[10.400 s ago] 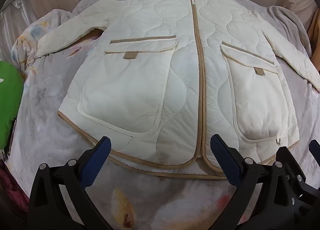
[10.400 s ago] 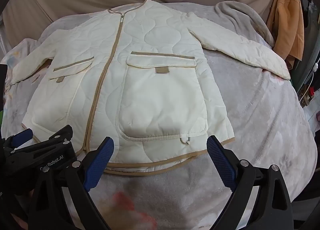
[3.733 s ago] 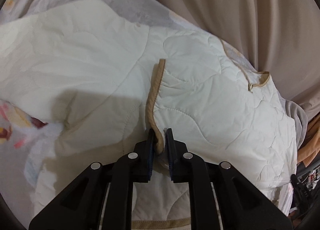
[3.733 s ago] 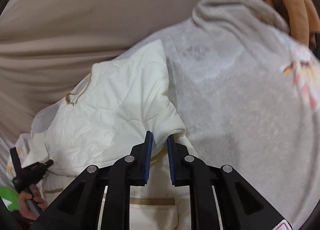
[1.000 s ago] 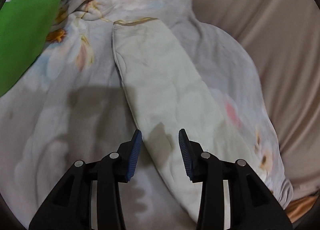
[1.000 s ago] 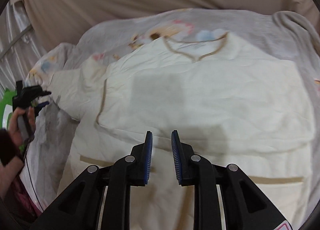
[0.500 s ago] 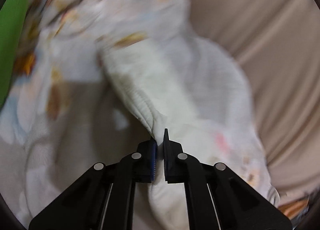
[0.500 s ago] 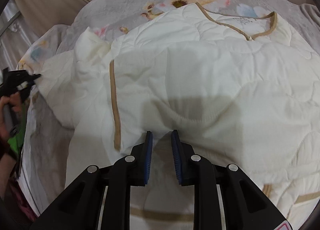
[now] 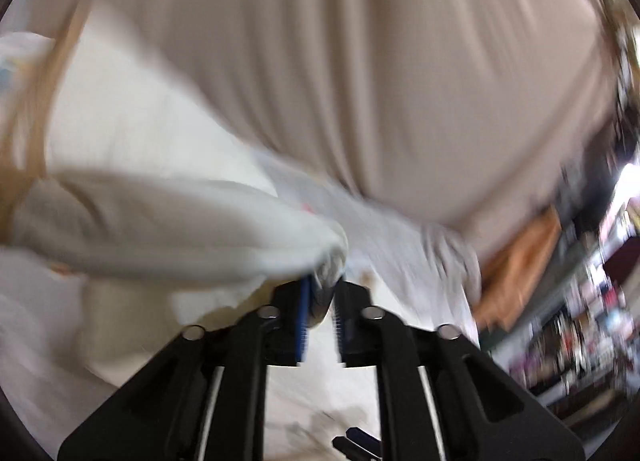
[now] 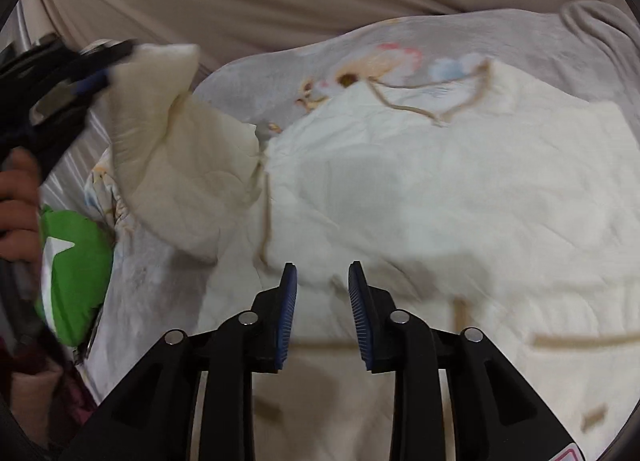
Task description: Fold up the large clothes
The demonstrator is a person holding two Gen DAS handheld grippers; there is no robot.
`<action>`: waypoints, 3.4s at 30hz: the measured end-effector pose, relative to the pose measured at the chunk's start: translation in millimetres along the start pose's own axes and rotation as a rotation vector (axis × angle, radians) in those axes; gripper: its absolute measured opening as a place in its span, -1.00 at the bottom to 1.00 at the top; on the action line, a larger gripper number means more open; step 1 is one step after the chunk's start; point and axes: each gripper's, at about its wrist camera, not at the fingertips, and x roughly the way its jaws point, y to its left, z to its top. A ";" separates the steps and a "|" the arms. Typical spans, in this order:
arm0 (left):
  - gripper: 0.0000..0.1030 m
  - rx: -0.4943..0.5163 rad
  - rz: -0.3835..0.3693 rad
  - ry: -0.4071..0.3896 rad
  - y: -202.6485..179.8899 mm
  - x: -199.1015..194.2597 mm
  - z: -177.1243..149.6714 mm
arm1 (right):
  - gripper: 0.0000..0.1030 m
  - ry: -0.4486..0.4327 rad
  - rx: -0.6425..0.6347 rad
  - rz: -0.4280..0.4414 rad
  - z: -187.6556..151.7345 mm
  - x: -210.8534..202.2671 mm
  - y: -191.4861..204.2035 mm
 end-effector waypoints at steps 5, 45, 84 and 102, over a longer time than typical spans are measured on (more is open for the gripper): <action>-0.20 0.010 0.085 0.297 -44.8 105.9 -114.3 | -0.45 0.013 0.047 -0.128 -43.3 -58.3 -62.6; -0.59 -0.407 0.381 0.198 111.5 55.9 -106.1 | -0.81 -0.115 0.196 -0.247 52.7 -38.8 -183.5; -0.38 -0.072 0.527 0.169 125.5 86.6 -34.4 | -0.67 -0.083 0.129 -0.390 83.2 -14.1 -201.7; -0.13 -0.344 0.402 0.177 103.1 38.7 -97.5 | -0.92 -0.275 0.240 -0.128 56.6 -79.2 -164.4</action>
